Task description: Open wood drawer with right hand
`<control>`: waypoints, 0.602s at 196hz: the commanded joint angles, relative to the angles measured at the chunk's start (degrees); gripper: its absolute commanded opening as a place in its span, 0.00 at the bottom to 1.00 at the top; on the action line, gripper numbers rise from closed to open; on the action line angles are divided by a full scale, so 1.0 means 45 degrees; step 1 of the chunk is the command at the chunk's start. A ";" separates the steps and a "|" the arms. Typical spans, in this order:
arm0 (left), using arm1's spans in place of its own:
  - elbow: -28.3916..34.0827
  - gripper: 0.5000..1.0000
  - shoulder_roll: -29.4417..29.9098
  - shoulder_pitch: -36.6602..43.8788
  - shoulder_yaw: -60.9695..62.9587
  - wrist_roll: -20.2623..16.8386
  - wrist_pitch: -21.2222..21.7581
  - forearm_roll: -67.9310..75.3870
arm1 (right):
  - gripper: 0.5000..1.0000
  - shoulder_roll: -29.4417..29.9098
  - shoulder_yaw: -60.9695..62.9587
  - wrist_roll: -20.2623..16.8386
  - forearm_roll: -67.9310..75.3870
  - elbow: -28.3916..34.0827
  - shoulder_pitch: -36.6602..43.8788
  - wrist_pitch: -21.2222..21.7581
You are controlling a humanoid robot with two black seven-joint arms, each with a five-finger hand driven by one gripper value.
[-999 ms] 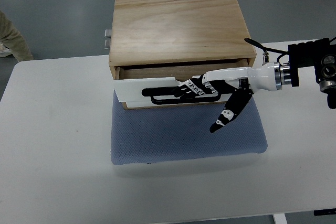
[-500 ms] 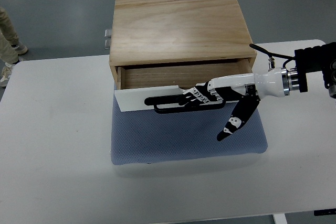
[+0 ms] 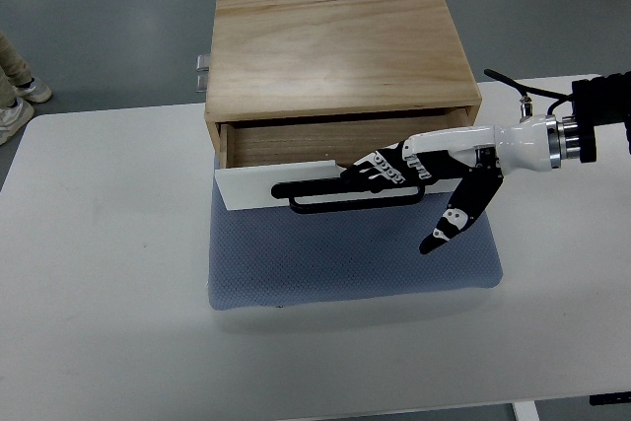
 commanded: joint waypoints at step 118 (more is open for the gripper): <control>0.0000 1.00 0.0000 0.0000 0.0008 0.0018 0.0000 -0.0001 | 0.90 -0.0757 0.4901 0.0099 0.2019 -0.3597 -0.1047 0.0581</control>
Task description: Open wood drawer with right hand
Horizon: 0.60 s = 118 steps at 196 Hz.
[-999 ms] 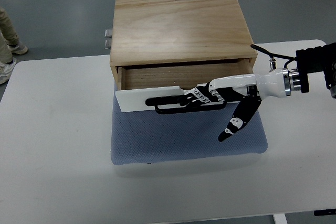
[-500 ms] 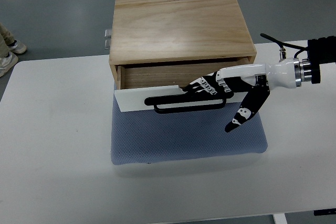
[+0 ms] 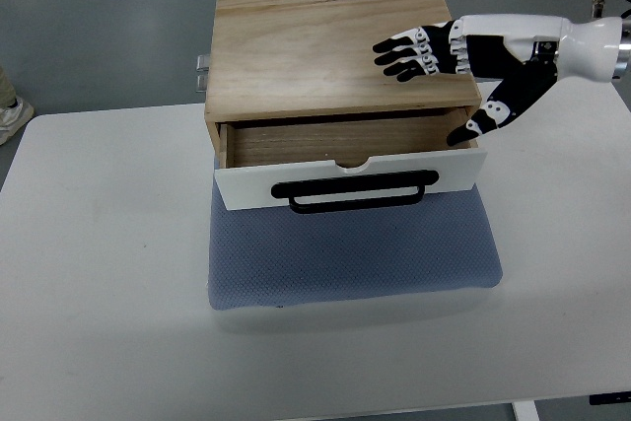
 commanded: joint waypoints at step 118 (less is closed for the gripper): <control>0.0000 1.00 0.0000 -0.0001 0.0001 -0.0002 0.0000 0.0000 | 0.90 0.6312 0.5966 -0.3756 0.7681 -0.9977 -0.4538 -0.2758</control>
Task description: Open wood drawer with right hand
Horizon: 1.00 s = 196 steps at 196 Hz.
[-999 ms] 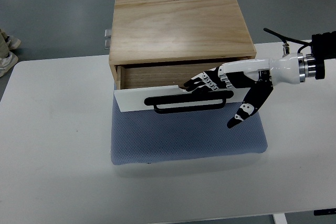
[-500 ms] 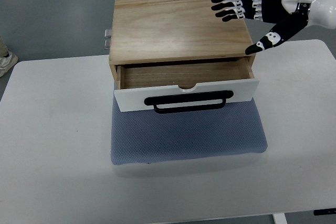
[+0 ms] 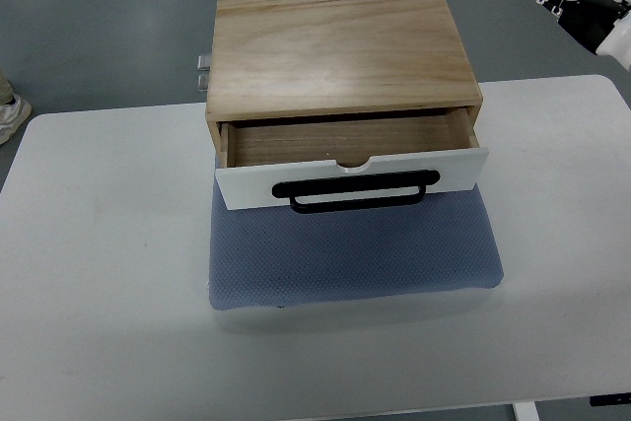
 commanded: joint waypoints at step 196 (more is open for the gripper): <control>0.0000 1.00 0.0000 -0.0001 0.0002 0.0013 0.0000 0.0000 | 0.90 0.1995 0.0934 -0.2373 0.2065 -0.1074 -0.0857 -0.0829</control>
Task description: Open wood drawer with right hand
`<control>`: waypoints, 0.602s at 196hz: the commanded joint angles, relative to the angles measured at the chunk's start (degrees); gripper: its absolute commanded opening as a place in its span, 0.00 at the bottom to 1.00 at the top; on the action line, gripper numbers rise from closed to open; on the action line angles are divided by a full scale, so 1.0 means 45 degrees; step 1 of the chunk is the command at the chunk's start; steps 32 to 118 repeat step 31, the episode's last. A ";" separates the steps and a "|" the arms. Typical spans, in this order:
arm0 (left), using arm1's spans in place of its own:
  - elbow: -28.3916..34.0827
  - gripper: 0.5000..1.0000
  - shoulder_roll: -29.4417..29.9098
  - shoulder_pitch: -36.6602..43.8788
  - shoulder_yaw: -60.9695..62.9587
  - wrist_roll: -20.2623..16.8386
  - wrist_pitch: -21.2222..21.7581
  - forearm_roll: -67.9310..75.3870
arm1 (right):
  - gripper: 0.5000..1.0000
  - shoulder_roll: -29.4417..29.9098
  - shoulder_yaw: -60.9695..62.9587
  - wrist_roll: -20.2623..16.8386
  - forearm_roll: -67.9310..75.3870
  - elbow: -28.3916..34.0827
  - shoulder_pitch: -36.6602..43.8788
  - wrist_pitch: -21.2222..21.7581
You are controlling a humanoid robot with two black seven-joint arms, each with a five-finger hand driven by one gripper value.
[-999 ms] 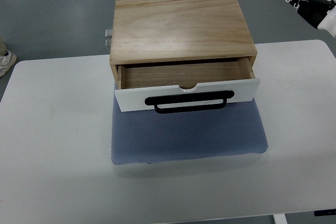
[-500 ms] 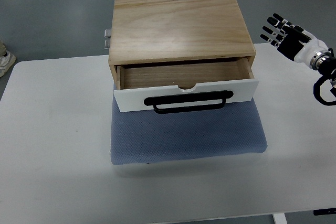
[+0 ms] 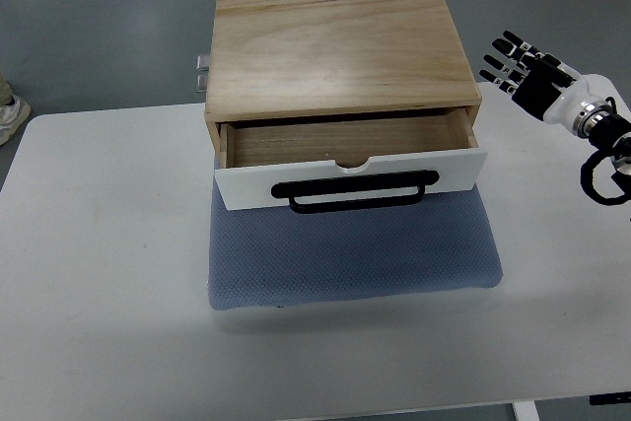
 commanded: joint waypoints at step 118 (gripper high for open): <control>0.0000 1.00 0.0000 0.0000 0.0002 -0.0003 0.0000 0.0000 | 0.90 -0.0013 -0.0002 -0.0001 0.0055 0.0018 -0.0029 0.0084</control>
